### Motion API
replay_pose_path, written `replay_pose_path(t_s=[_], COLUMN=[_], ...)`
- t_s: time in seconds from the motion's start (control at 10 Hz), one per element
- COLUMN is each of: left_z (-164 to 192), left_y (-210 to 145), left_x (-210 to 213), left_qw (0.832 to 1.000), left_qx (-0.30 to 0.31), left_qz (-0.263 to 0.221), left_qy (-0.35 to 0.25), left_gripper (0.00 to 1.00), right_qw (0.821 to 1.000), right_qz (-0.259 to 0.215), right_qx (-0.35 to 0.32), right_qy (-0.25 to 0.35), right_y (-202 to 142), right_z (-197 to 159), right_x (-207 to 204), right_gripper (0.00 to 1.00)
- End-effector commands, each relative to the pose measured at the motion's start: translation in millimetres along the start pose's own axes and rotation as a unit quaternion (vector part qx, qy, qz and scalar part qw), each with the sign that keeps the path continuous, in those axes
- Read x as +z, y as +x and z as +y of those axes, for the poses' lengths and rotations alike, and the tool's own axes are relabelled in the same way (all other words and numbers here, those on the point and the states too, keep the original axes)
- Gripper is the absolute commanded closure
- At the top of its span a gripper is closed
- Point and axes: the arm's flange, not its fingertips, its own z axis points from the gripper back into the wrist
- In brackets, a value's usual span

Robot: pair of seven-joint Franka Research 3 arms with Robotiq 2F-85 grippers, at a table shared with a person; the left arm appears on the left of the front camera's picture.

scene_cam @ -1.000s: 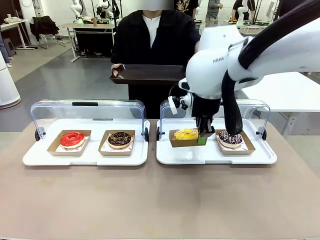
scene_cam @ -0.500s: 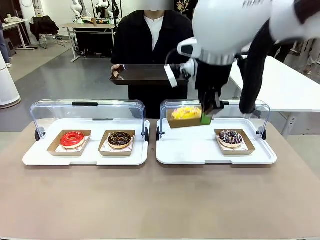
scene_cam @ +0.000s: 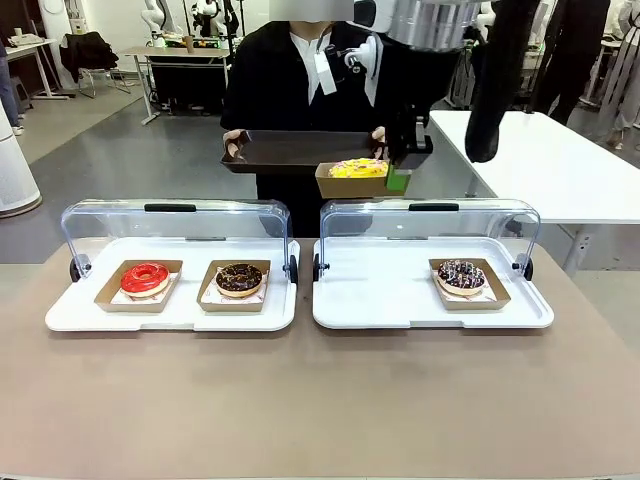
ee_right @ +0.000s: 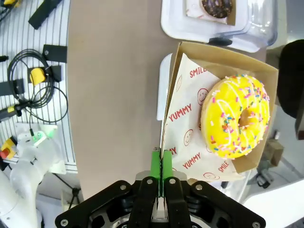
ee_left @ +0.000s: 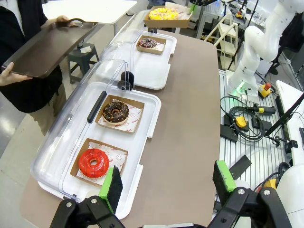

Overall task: Provide the desired donut to the person.
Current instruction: Pick up and lift the Paper togo box containing the Donut pointed at by the person, then place the picked Paper togo box onto the Handle tray extended by the person.

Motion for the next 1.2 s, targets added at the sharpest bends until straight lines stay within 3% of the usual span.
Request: replay_pose_path(t_s=[0.0,0.2,1.1], left_z=[-1,-1,-1], left_y=[1,1,1], left_x=[1,1,1], left_qw=[1.0,1.0,1.0], left_qx=[-0.003,-0.003,-0.003], left_qz=[-0.004,-0.004,-0.004], left_qy=[-0.001,-0.001,-0.001], left_gripper=[0.0,0.0,0.0], right_qw=[1.0,1.0,1.0], right_qz=[0.023,0.004,0.004], right_qx=[-0.01,-0.002,-0.002], right_qy=[-0.005,0.003,0.003], right_y=[2,1,1], right_z=[-23,-12,-12], right_x=[-9,-8,-8], right_gripper=[1.0,1.0,1.0])
